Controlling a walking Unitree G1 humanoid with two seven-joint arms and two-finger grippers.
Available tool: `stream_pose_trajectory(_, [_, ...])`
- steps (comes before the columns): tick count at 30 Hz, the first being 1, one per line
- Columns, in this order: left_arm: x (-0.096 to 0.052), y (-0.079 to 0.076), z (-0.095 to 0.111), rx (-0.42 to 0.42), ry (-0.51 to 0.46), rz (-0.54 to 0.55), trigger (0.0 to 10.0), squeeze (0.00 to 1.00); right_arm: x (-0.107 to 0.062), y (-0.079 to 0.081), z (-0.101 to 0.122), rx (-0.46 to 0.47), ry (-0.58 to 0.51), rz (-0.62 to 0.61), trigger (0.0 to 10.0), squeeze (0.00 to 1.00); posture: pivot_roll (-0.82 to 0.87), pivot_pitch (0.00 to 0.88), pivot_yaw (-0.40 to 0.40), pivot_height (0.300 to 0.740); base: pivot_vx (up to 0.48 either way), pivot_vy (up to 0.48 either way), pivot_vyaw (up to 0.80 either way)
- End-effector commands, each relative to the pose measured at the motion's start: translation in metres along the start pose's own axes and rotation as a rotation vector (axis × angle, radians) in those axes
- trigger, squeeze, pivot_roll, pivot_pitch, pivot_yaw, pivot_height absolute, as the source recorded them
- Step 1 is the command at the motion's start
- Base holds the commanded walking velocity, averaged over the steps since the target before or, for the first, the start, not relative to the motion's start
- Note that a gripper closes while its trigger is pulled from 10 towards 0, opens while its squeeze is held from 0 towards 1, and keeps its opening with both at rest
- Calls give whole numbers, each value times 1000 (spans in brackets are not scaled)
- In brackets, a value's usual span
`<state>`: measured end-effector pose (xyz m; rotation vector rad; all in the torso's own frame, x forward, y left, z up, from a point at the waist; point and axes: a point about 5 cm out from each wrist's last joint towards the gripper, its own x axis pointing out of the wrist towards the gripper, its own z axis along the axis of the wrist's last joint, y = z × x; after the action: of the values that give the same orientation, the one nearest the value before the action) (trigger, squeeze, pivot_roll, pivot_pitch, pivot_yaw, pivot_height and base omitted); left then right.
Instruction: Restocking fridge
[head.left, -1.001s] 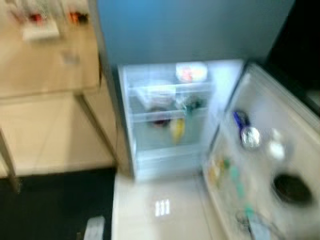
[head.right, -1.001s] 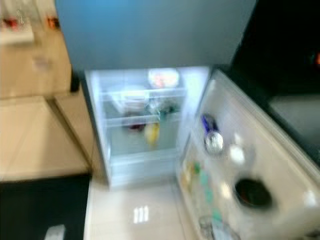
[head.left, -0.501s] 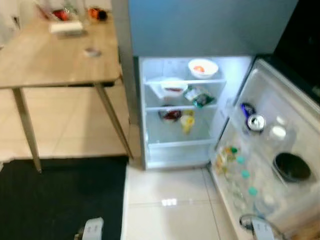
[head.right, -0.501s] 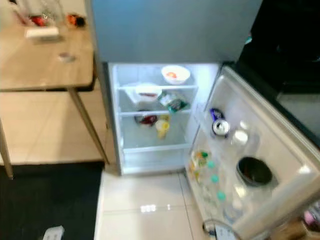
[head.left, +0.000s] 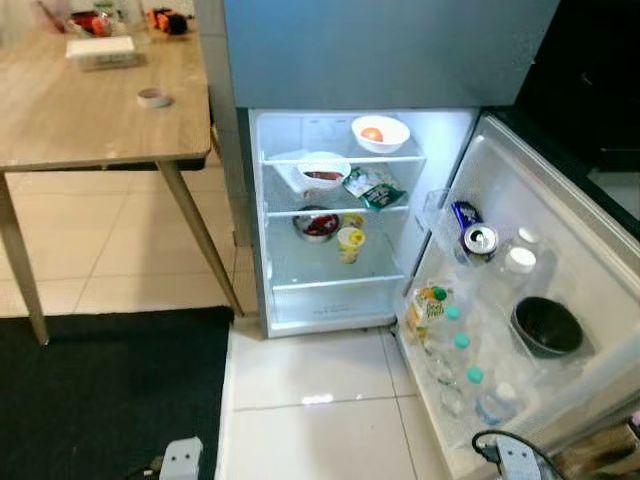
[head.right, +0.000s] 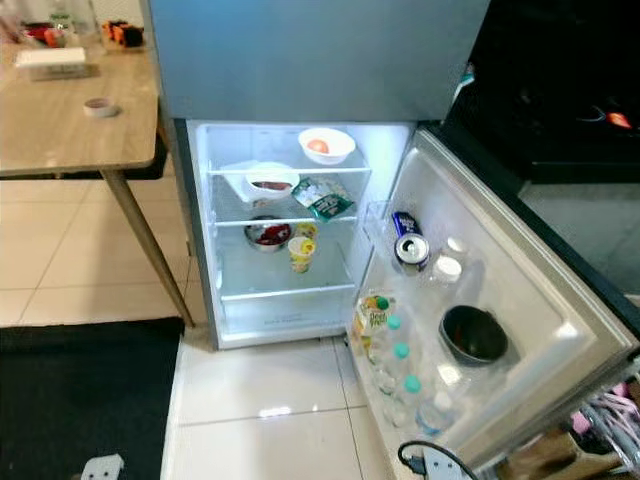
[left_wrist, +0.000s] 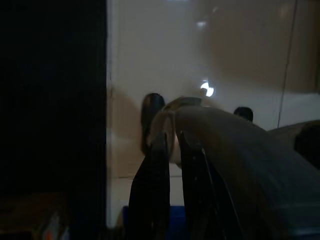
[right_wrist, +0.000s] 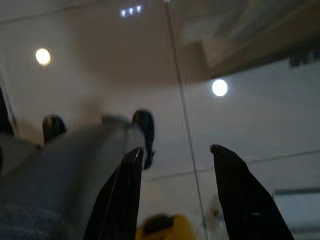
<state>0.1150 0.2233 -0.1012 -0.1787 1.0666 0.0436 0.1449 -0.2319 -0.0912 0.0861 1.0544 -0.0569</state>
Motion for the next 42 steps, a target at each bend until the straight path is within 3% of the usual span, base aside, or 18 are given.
stream_pose_trajectory(1, [-2, 0, -12, -7, 47, 2, 10000, 0, -1, -1, -6, 9, 19, -13, 10000, 0, -5, 0, -59, 740, 0, 0, 0])
stream_pose_trajectory(5, [-2, 0, -12, -8, 48, 1, 10000, 0, -1, -4, -6, 8, 23, -49, 10000, 0, -5, 0, -59, 740, 0, 0, 0])
stream_pose_trajectory(9, [-2, -1, -12, -11, 47, -2, 10000, 0, -4, -17, -9, 36, 42, -165, 10000, 0, -4, 0, -62, 740, 0, 0, 0])
stream_pose_trajectory(12, [-2, -1, -12, -13, 46, -2, 10000, 0, -12, -43, -10, 128, 44, -318, 10000, 0, -3, 0, -62, 740, 0, 0, 0])
stream_pose_trajectory(14, [-2, -1, -12, -14, 46, -2, 10000, 0, -15, -53, -10, 135, 43, -369, 10000, 0, -6, 0, -60, 740, 0, 0, 0])
stream_pose_trajectory(15, [-2, -1, -12, -13, 47, -2, 10000, 0, -19, -63, -9, 145, 32, -421, 2824, 0, -6, 0, -60, 740, 0, 0, 0])
stream_pose_trajectory(16, [-2, -1, -12, -13, 47, -2, 10000, 0, -19, -63, -9, 145, 32, -421, 2824, 0, -6, 0, -60, 740, 0, 0, 0])
stream_pose_trajectory(17, [-2, -1, -12, -13, 48, -2, 10000, 0, -24, -75, -8, 159, 30, -480, 0, 0, -9, 0, -60, 740, 0, 0, 0])
stream_pose_trajectory(18, [-2, -1, -12, -12, 50, -2, 10000, 0, -31, -88, -8, 201, 22, -545, 0, 0, -9, 0, -60, 740, 0, 0, 0])
stream_pose_trajectory(21, [-2, -1, -12, -11, 51, -3, 10000, 0, -37, -98, -11, 235, 38, -600, 0, 0, -11, 0, -60, 740, 0, 0, 0])
stream_pose_trajectory(23, [-2, 0, -12, -9, 51, -4, 10000, 0, -43, -109, -15, 327, 39, -678, 0, 0, -9, 0, -59, 740, 0, 0, 0])
stream_pose_trajectory(25, [-2, 0, -12, -9, 50, -4, 10000, 0, -48, -117, -11, 427, -11, -725, 8118, 0, -7, 0, -58, 740, 0, 0, 0])
stream_pose_trajectory(27, [-2, 0, -12, -9, 50, -3, 10000, 0, -51, -125, 1, 559, -102, -746, 10000, 0, -7, 0, -55, 740, 0, 0, 0])
stream_pose_trajectory(29, [-2, 0, -12, -9, 49, -3, 10000, 0, -51, -126, 5, 592, -130, -744, 10000, 0, -7, 0, -55, 740, 0, 0, 0])
stream_pose_trajectory(34, [-2, 1, -12, -6, 51, -2, 10000, 0, -61, -144, 68, 894, -534, -599, 10000, 0, -10, 0, -50, 740, 0, 0, 0])
stream_pose_trajectory(38, [-2, 1, -12, -10, 50, -6, 10000, 0, -61, -138, 103, 954, -715, -402, 10000, 0, -13, 0, -55, 740, 0, 0, 0])
stream_pose_trajectory(41, [-2, 0, -12, -16, 49, -9, 10000, 0, -54, -121, 122, 921, -767, -212, 10000, 0, -16, 0, -57, 740, 0, 0, 0])
stream_pose_trajectory(42, [-2, 0, -12, -16, 49, -9, 10000, 0, -54, -121, 122, 921, -767, -212, 10000, 0, -16, 0, -57, 740, 0, 0, 0])
